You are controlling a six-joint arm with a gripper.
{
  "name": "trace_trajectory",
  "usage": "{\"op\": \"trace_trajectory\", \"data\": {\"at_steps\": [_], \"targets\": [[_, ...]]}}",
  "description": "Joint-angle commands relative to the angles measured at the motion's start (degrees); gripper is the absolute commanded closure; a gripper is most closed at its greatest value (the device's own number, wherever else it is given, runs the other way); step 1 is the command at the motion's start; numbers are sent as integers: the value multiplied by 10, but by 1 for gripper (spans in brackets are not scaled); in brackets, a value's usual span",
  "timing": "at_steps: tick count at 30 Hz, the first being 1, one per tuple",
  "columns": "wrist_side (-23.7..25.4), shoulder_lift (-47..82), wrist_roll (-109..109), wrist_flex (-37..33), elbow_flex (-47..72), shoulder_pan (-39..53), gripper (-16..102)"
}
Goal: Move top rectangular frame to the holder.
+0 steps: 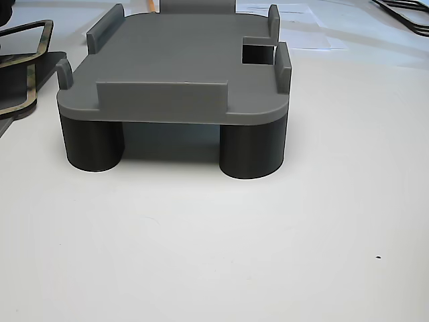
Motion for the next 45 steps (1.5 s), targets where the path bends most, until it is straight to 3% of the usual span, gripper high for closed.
{"op": "trace_trajectory", "data": {"at_steps": [1,4,9,13,17,24,33,45], "targets": [[13,3,68,55,-98,-13,97],[52,-35,159,150,-221,-18,97],[35,-27,429,150,-294,-47,97],[82,-34,641,150,-323,-58,97],[97,-59,766,150,-347,-88,97],[65,-147,953,150,-398,-147,97],[17,-204,1006,151,-426,-159,97],[20,-260,889,150,-424,-196,97]]}}
